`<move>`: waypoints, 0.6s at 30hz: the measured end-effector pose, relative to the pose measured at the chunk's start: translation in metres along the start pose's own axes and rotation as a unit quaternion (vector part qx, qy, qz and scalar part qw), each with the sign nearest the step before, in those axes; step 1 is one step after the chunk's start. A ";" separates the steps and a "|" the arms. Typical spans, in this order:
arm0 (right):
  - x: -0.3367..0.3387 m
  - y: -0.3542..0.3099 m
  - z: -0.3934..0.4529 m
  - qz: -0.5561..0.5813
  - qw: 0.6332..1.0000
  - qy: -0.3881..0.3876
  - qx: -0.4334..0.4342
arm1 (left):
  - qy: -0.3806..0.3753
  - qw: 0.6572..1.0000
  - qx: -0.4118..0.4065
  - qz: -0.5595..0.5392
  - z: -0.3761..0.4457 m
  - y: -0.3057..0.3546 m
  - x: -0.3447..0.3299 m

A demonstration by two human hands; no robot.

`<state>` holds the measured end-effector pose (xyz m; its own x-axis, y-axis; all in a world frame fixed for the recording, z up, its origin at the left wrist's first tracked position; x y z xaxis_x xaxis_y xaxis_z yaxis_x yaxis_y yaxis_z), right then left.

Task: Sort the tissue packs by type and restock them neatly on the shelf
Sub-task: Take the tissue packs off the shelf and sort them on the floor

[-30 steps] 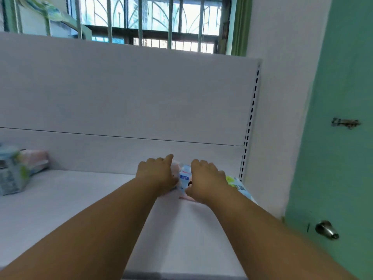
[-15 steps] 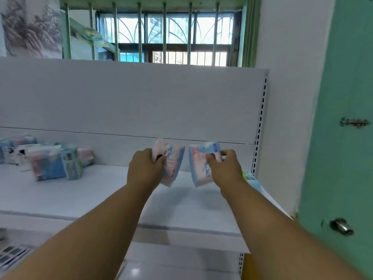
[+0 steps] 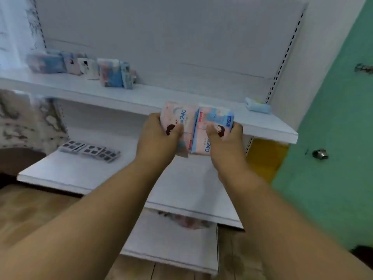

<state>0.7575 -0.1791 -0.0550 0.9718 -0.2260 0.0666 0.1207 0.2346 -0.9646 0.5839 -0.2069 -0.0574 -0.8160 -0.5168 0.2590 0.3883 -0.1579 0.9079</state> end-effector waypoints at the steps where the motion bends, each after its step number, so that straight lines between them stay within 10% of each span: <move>1: 0.000 0.012 -0.024 0.010 1.000 -0.013 -0.011 | 0.007 1.000 0.013 0.017 -0.024 -0.012 0.011; 18: 0.109 0.401 -0.284 -0.160 0.929 -0.055 -0.329 | -0.148 0.922 0.323 0.151 -0.343 -0.325 -0.082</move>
<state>0.8540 -0.3784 -0.5066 0.9266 -0.0784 0.3679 0.2923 -0.4653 -0.8355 0.6721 -0.4019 -0.4866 -0.8307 -0.1875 0.5242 0.3590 0.5393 0.7618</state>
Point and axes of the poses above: each hand's wrist, its own z-axis towards the middle knuckle, its own x-axis out of the back of the hand, y = z × x, the point moved 5 cm from there along z, towards the middle knuckle, and after that the axes turned 1 degree about x, right-handed, at the moved point
